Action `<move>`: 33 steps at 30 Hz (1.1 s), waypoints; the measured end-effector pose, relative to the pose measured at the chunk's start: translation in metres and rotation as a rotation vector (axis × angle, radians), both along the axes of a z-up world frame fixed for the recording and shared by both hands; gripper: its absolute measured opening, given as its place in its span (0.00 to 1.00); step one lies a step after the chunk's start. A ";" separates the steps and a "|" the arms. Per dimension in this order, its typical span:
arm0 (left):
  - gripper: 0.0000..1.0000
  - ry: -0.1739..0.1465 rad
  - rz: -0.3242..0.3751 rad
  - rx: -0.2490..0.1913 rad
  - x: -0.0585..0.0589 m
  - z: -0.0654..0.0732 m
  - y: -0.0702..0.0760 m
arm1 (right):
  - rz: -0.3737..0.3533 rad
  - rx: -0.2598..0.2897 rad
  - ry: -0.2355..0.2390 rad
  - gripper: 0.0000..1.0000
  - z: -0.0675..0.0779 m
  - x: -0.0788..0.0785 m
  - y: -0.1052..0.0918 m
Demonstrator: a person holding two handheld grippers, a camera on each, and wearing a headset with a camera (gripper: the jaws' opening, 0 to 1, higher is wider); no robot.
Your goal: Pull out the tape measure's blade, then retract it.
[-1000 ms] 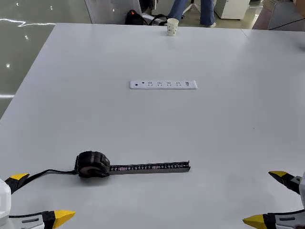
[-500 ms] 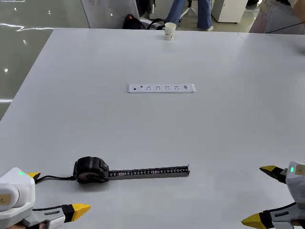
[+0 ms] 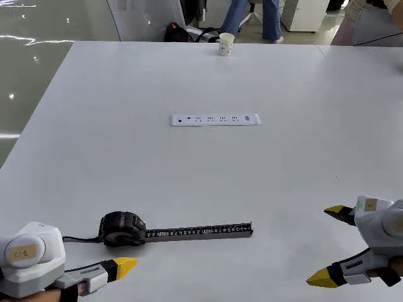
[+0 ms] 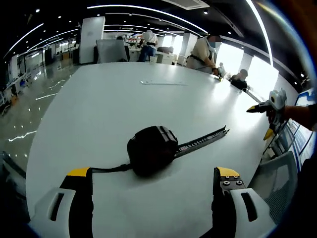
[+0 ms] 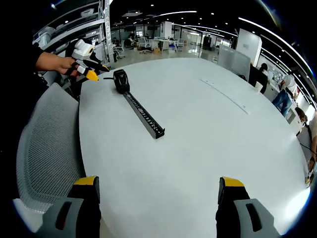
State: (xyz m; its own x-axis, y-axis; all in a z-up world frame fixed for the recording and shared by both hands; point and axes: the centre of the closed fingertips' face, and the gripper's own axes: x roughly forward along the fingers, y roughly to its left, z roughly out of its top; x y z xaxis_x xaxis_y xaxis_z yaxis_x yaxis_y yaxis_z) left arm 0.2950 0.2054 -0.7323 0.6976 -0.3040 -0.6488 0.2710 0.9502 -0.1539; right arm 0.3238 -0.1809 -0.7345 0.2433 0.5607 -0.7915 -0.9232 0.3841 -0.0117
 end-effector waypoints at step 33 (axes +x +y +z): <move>0.99 -0.108 0.036 0.090 0.033 -0.012 -0.035 | 0.237 -0.110 0.008 0.99 -0.023 0.037 0.050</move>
